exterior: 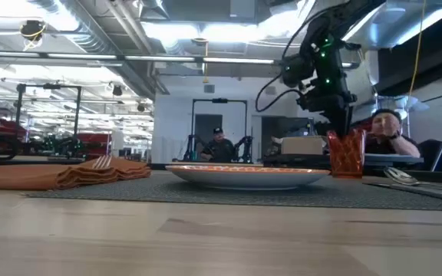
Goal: Set table place
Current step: Adjust the orange glass
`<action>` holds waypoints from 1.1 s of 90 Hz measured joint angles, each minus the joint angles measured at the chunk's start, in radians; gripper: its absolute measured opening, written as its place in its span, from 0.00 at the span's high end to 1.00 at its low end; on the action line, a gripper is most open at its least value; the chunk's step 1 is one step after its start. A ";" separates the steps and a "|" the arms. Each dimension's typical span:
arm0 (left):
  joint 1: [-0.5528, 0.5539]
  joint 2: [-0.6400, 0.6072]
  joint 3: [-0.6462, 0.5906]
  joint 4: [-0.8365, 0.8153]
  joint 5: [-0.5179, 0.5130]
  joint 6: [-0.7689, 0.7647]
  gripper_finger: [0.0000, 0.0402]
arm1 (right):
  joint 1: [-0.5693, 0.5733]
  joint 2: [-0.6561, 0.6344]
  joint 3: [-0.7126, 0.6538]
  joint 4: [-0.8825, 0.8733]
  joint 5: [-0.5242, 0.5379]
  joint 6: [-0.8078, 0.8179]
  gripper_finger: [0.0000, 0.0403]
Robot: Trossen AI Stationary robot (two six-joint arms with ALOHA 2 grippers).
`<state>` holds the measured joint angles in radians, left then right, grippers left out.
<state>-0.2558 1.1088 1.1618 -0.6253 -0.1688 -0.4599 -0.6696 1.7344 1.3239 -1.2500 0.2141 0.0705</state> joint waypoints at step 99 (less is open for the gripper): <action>0.000 0.000 0.000 -0.001 -0.015 0.025 1.00 | 0.114 -0.032 0.000 -0.056 -0.137 0.089 1.00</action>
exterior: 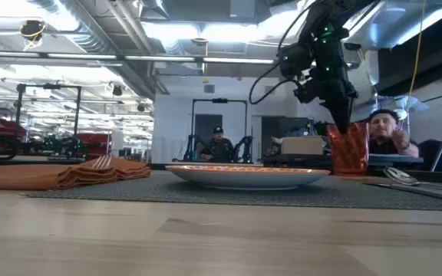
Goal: Set table place
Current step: Adjust the orange glass
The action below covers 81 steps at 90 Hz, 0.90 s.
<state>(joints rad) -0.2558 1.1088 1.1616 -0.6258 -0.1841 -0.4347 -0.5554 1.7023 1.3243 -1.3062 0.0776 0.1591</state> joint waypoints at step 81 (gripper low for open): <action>0.000 0.000 0.000 0.001 0.000 -0.011 1.00 | -0.030 0.000 -0.023 0.038 0.042 -0.060 1.00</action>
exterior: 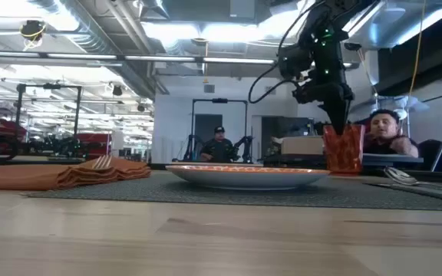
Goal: Set table place
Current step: Adjust the orange glass
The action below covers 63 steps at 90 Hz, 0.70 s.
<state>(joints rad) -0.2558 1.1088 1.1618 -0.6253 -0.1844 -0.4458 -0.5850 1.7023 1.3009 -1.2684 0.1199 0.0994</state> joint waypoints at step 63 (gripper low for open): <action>-0.006 0.000 0.000 -0.001 0.000 0.000 1.00 | 0.002 -0.002 -0.029 -0.016 -0.032 0.000 1.00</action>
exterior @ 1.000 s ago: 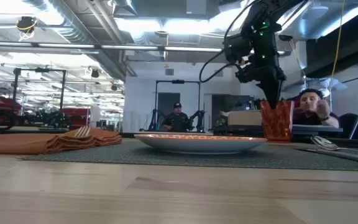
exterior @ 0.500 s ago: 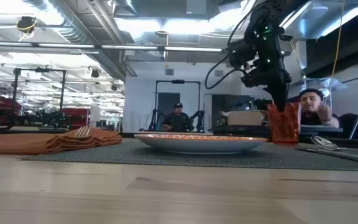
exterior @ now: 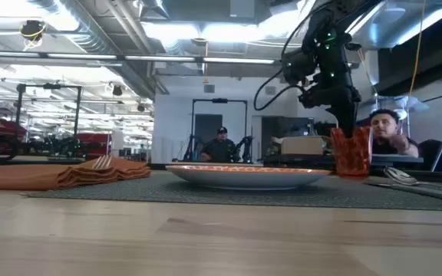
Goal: Set table place
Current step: Adjust the orange glass
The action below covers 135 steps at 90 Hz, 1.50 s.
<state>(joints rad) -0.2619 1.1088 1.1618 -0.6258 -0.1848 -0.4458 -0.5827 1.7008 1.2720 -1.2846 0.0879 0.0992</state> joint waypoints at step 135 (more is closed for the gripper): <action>0.000 0.000 0.000 0.000 0.000 -0.004 1.00 | 0.000 -0.025 0.009 0.031 -0.010 -0.002 0.90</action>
<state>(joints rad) -0.2622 1.1088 1.1618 -0.6254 -0.1844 -0.4499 -0.5827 1.6760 1.2812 -1.2533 0.0779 0.0967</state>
